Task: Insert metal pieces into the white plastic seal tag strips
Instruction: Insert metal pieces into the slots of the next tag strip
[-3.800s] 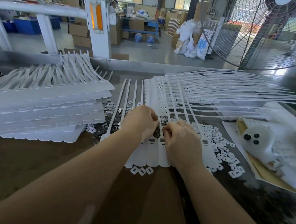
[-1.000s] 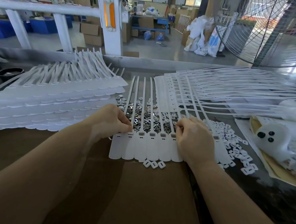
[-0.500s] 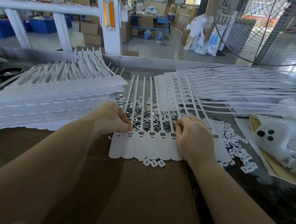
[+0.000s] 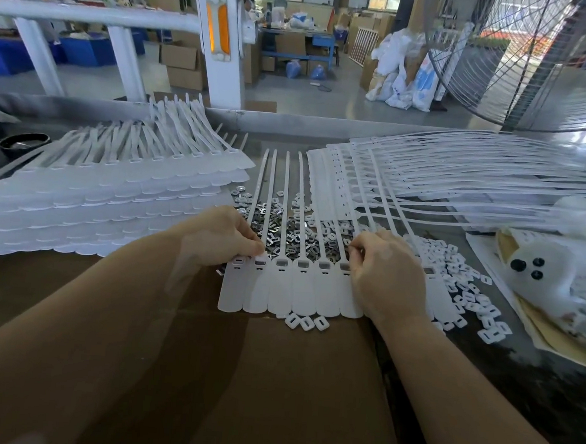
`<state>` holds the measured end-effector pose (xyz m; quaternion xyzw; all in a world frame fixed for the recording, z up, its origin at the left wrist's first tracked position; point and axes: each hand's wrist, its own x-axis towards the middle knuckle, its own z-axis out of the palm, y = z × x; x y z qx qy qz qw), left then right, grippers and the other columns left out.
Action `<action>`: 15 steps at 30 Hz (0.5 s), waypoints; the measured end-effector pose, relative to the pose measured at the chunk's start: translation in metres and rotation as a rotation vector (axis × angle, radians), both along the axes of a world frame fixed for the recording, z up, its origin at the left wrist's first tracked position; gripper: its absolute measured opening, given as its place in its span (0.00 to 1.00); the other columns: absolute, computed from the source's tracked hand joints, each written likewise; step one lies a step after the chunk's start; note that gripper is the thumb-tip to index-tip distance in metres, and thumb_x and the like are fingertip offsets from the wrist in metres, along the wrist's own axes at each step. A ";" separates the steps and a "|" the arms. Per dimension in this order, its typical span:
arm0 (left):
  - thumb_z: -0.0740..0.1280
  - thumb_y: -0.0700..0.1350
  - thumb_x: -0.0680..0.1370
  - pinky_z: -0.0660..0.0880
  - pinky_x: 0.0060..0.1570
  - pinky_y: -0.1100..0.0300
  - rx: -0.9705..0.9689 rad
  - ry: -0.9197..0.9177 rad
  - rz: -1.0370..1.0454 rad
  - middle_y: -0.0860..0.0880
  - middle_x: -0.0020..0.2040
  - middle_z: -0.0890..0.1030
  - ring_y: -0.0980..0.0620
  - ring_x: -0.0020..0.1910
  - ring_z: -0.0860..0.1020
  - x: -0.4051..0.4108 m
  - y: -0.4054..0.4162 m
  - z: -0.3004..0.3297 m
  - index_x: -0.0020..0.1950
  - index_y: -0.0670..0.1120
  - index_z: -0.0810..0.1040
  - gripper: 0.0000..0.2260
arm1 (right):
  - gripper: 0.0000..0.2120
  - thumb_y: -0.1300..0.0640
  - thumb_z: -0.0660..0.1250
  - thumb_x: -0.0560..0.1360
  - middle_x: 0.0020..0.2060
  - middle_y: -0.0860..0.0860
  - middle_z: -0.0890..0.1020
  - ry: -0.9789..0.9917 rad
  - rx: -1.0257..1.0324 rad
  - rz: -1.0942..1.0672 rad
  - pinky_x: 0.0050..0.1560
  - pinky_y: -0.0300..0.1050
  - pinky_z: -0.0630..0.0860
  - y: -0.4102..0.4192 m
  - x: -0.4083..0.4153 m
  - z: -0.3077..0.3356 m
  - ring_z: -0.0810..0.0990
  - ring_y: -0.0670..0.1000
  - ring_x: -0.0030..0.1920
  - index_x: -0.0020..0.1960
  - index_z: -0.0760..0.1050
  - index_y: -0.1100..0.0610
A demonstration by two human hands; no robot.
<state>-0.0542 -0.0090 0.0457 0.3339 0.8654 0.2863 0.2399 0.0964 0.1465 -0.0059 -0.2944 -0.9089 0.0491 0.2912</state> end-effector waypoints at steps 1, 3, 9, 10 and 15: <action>0.68 0.46 0.76 0.69 0.32 0.66 -0.009 0.029 -0.011 0.48 0.38 0.79 0.55 0.35 0.73 0.001 0.000 -0.001 0.44 0.45 0.81 0.06 | 0.08 0.58 0.61 0.77 0.42 0.52 0.79 0.001 0.001 0.000 0.44 0.37 0.60 0.000 0.000 0.000 0.74 0.51 0.45 0.48 0.79 0.59; 0.67 0.45 0.76 0.66 0.29 0.66 -0.011 0.086 -0.024 0.51 0.36 0.78 0.56 0.33 0.72 0.003 0.000 -0.003 0.44 0.46 0.81 0.05 | 0.08 0.58 0.61 0.77 0.42 0.52 0.79 -0.001 0.005 -0.001 0.44 0.37 0.61 0.000 0.001 0.000 0.74 0.51 0.45 0.48 0.79 0.59; 0.67 0.45 0.76 0.68 0.31 0.64 -0.021 0.174 -0.039 0.48 0.38 0.80 0.54 0.35 0.74 0.005 0.000 -0.005 0.41 0.47 0.80 0.05 | 0.09 0.57 0.61 0.77 0.42 0.52 0.79 -0.006 0.011 0.000 0.44 0.37 0.61 -0.001 0.000 0.001 0.75 0.51 0.45 0.48 0.79 0.59; 0.67 0.45 0.76 0.70 0.32 0.64 -0.020 0.184 -0.045 0.49 0.40 0.80 0.54 0.37 0.75 0.005 0.000 -0.005 0.41 0.48 0.80 0.05 | 0.08 0.57 0.61 0.77 0.42 0.52 0.79 -0.004 0.014 0.000 0.44 0.37 0.61 -0.001 0.000 0.001 0.75 0.51 0.45 0.48 0.79 0.59; 0.70 0.45 0.74 0.73 0.37 0.63 0.019 0.174 -0.040 0.52 0.41 0.80 0.54 0.41 0.76 0.005 -0.001 -0.006 0.39 0.51 0.79 0.04 | 0.09 0.57 0.61 0.78 0.43 0.52 0.79 -0.007 0.013 -0.005 0.44 0.37 0.61 0.000 0.000 0.000 0.75 0.51 0.45 0.49 0.78 0.58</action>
